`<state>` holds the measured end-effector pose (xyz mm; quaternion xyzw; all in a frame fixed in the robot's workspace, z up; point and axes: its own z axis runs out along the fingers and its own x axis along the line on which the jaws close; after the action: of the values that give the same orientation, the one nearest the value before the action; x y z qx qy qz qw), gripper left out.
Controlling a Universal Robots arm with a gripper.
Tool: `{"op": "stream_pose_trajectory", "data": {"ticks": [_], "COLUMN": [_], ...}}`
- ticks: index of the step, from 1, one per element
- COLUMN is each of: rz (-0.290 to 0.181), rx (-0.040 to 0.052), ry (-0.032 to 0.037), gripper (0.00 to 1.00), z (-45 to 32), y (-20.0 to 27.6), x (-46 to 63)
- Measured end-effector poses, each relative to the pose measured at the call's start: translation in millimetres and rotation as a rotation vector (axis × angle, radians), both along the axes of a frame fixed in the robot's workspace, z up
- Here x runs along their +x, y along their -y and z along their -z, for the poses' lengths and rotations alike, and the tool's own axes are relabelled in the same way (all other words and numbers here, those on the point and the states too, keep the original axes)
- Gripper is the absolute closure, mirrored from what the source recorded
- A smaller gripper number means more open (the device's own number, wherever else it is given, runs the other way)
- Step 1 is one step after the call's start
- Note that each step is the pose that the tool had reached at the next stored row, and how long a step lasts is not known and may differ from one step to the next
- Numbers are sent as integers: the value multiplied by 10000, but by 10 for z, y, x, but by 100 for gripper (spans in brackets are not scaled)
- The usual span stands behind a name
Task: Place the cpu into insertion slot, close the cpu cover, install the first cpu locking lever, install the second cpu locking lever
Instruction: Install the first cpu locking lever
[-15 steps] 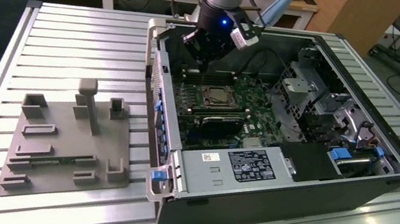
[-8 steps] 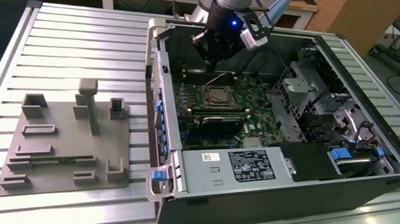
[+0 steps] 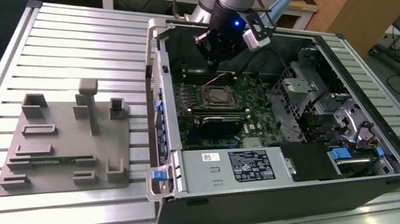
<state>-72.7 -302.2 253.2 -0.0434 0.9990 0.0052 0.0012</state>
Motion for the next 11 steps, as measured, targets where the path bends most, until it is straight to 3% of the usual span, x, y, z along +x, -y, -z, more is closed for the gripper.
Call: {"op": "stream_pose_trajectory", "data": {"ticks": [11], "rz": [-2], "rx": [-6], "ry": [3], "gripper": [90], "z": [20], "y": [0], "x": [3]}}
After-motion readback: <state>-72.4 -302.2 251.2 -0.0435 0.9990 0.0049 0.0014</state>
